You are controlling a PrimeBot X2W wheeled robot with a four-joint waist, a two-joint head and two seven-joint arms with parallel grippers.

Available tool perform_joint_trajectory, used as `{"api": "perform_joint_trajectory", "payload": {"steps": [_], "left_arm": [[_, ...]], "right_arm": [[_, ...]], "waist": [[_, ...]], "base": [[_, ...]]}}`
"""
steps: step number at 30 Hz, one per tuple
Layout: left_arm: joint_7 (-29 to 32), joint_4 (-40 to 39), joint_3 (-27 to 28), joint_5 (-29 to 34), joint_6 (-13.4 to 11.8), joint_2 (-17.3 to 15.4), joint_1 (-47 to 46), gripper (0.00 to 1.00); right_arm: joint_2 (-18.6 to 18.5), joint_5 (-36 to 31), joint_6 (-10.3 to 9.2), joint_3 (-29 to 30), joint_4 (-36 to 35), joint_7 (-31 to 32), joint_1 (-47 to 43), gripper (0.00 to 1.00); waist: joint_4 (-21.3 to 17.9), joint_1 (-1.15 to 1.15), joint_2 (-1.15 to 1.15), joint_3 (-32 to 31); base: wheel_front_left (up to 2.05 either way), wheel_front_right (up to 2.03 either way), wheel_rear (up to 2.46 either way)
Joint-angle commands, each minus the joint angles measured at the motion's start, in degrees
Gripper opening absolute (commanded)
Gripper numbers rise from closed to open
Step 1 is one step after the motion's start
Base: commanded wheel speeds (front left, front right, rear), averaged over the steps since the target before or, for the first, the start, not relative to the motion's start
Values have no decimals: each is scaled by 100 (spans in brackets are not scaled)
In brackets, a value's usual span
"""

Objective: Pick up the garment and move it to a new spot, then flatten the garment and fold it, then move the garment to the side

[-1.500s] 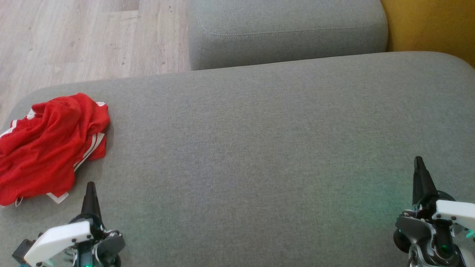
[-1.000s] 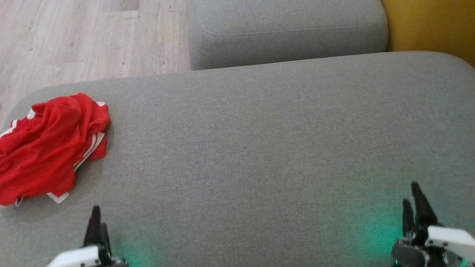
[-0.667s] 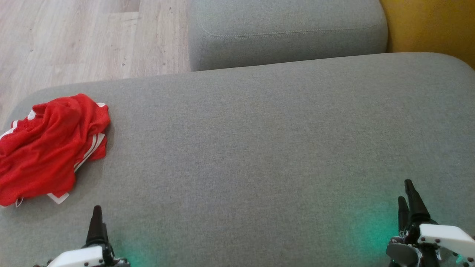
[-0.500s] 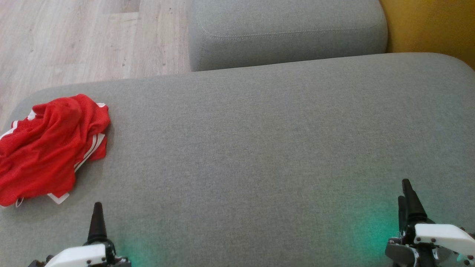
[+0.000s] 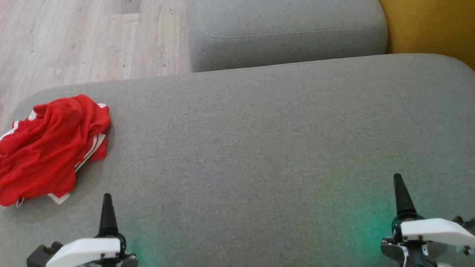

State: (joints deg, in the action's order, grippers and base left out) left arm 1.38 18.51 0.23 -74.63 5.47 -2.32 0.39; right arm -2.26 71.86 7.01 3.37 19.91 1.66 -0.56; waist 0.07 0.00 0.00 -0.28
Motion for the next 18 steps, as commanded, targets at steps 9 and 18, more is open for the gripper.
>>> {"api": "perform_joint_trajectory", "payload": {"steps": [9, 18], "left_arm": [[-203, -341, -97, 768, -71, -28, -315, 100], [-354, -458, -209, 1351, -128, -31, -339, 100]], "right_arm": [[-27, -849, 16, -215, -301, -225, 352, 100], [-31, -1529, 19, -347, -397, -377, 386, 100]], "waist": [[-21, 0, 0, -22], [-33, 0, 0, -43]], "base": [[0, 0, 0], [0, 0, 0]]}}
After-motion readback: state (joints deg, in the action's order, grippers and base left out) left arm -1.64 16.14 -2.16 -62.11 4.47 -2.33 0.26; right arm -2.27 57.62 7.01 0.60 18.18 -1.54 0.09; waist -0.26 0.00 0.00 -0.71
